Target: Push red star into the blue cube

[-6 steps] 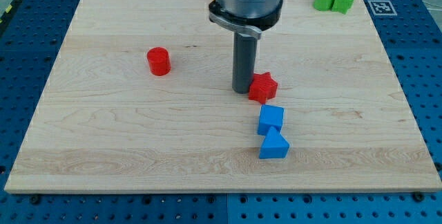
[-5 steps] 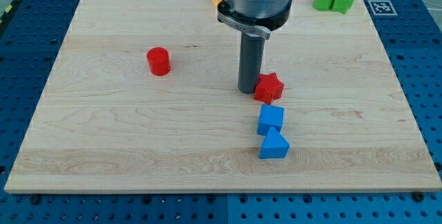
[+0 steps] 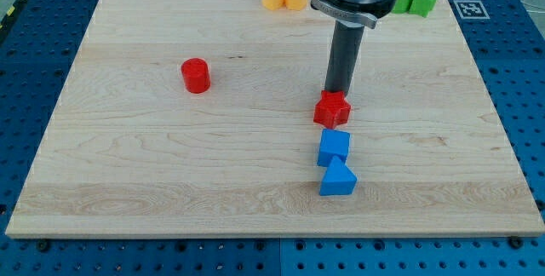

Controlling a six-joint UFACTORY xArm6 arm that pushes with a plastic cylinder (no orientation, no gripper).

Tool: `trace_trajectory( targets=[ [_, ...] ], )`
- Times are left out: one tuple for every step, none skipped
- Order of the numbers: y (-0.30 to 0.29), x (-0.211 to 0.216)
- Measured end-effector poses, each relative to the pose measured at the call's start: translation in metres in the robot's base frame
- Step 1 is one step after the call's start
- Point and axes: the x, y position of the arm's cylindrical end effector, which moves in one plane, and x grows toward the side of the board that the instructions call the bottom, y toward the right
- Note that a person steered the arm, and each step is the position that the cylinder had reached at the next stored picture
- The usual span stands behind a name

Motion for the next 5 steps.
trace_trajectory(
  targets=[
    [0.000, 0.004],
    [0.000, 0.009],
    [-0.001, 0.010],
    [-0.001, 0.012],
    [-0.001, 0.019]
  ],
)
